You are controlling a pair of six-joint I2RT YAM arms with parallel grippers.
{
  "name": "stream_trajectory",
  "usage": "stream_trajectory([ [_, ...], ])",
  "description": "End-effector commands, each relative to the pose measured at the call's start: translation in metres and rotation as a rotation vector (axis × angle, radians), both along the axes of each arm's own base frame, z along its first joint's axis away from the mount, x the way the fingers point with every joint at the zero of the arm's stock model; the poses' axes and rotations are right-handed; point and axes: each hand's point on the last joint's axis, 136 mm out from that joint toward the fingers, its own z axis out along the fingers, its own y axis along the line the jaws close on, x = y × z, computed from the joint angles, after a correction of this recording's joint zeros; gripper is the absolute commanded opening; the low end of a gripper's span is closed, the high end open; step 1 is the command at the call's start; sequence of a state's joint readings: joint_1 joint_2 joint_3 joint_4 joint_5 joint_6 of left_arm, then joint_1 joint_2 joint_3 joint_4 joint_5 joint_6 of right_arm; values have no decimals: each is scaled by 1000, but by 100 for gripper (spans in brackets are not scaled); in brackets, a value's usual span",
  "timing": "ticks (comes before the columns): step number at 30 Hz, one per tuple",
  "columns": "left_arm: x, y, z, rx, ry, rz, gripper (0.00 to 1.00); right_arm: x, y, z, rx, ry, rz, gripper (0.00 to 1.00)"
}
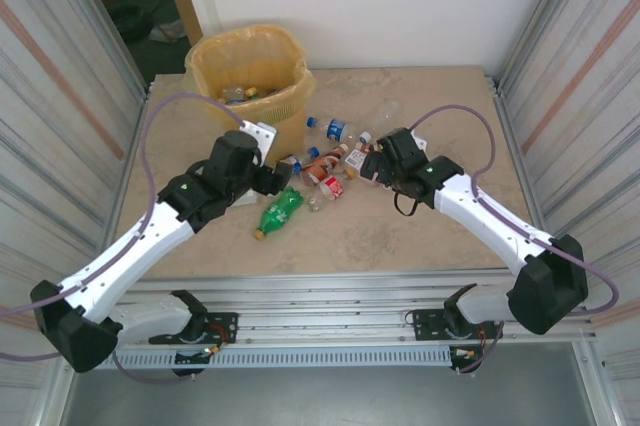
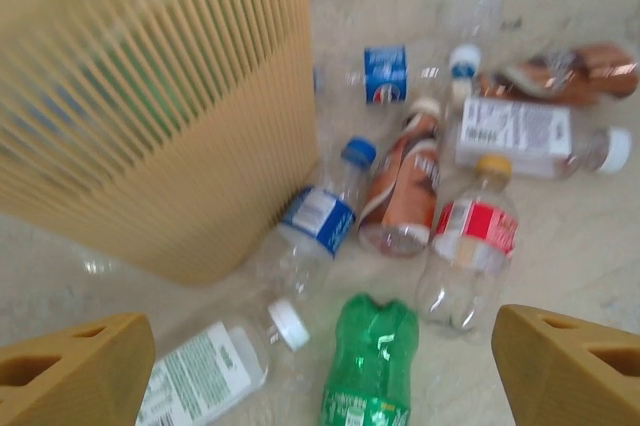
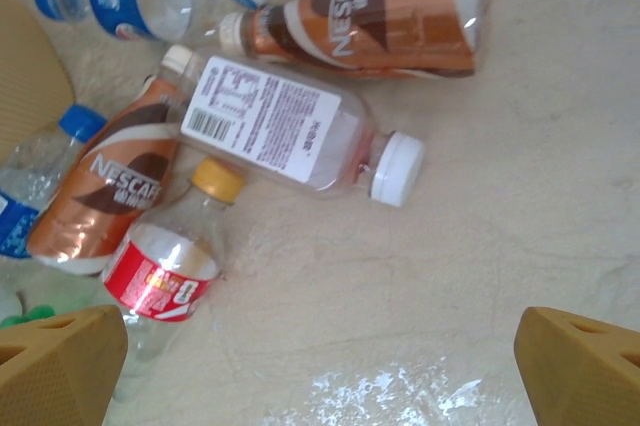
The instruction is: Put the plastic bottles in the bin
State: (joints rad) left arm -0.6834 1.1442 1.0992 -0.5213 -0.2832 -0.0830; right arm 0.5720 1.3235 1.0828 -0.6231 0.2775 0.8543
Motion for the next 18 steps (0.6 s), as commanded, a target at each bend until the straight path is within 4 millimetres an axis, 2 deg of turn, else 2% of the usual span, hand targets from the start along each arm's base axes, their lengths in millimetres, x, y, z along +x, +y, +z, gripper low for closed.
stream_trajectory([
  [1,-3,4,-31,31,75,62,88,-7,-19,9,-6,-19,-75,98],
  [8,-6,-2,-97,137,223,71,87,-11,-34,15,-20,-40,-118,98],
  [11,-6,-4,-118,174,268,71,85,-12,-37,16,-20,-43,-127,98],
  [18,-1,-7,-148,239,317,70,81,-13,-41,15,-20,-44,-143,98],
])
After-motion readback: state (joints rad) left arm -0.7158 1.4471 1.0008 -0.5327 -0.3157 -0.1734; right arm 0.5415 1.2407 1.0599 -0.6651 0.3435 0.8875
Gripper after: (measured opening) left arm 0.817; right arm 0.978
